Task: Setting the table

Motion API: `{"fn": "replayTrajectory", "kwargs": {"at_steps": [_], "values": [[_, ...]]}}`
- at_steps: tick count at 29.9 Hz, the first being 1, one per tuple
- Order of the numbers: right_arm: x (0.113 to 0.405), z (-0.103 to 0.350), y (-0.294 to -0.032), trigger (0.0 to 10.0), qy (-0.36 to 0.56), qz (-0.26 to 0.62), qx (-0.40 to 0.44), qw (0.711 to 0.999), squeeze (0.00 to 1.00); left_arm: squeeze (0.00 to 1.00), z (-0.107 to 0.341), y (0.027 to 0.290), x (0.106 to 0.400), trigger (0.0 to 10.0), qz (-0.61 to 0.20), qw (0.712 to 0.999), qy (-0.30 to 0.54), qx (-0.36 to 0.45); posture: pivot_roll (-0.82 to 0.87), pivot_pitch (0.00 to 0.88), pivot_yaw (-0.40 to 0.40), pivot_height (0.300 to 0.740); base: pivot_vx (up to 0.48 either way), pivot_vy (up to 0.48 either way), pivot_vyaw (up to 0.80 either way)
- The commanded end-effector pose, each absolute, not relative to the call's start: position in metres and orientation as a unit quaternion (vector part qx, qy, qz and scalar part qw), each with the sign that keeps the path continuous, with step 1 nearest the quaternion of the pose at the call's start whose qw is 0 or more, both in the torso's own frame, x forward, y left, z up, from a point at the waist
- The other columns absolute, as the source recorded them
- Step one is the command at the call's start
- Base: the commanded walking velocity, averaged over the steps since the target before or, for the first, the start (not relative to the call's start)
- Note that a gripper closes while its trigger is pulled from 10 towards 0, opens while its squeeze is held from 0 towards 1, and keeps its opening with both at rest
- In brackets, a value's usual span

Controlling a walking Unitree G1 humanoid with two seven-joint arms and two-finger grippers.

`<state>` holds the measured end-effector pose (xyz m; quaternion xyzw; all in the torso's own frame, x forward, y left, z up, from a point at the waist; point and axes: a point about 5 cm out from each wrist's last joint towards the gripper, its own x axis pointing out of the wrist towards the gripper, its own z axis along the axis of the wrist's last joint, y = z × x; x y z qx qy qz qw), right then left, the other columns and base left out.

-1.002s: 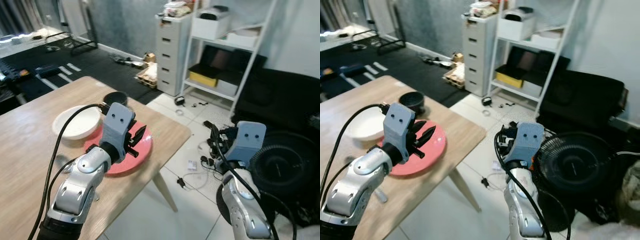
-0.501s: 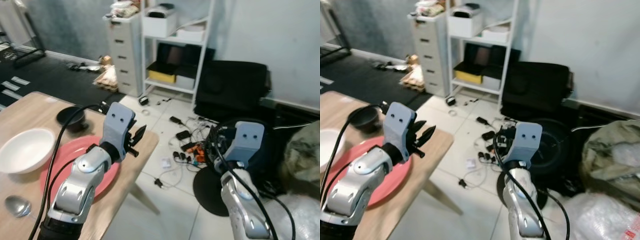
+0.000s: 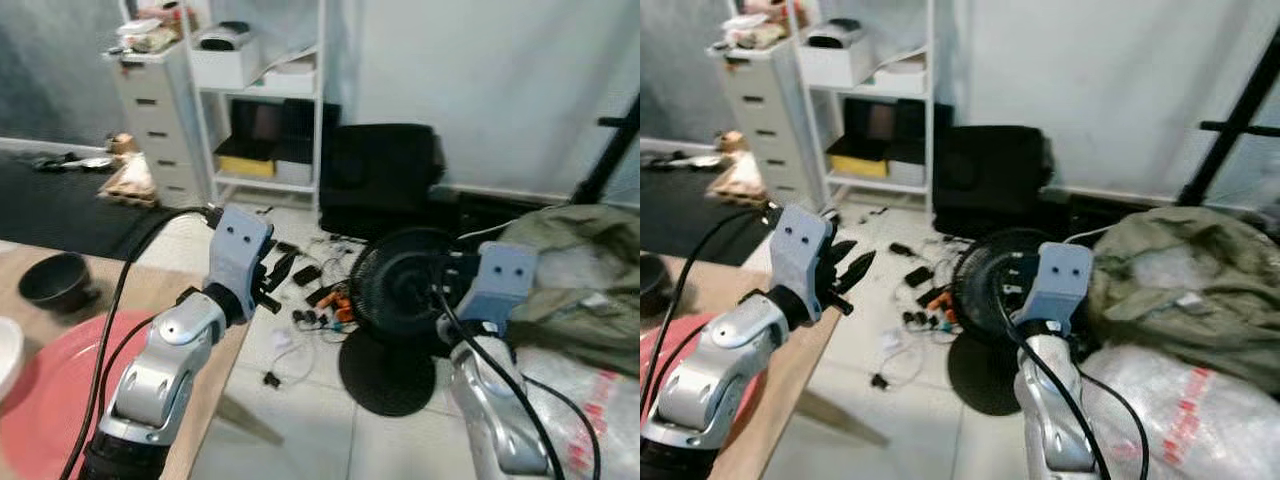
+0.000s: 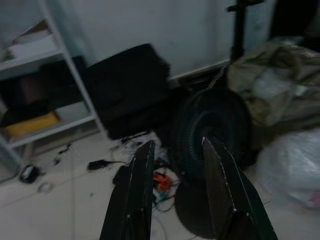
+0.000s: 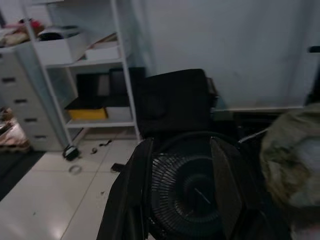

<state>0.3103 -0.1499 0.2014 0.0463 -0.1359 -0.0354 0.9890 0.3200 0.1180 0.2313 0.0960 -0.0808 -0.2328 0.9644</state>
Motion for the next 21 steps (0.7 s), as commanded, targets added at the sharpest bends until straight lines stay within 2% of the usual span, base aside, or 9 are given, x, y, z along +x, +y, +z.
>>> {"fn": "replayTrajectory", "kwargs": {"at_steps": [1, 21], "values": [[0.3094, 0.1966, -0.1476, 10.0, -0.127, -0.03, 0.048, 0.99, 0.0, 0.0, 0.2273, 0.1204, 0.3195, 10.0, -0.231, 0.965, -0.074, 0.1, 0.08, 0.101, 0.13, 0.74, 0.0, 0.0, -0.78], [0.3096, 0.198, -0.1473, 10.0, -0.129, -0.027, 0.046, 0.99, 0.0, 0.0, 0.2256, 0.1193, 0.3199, 10.0, -0.232, 0.966, -0.071, 0.09, 0.08, 0.092, 0.129, 0.74, 0.0, 0.0, -0.78]]}}
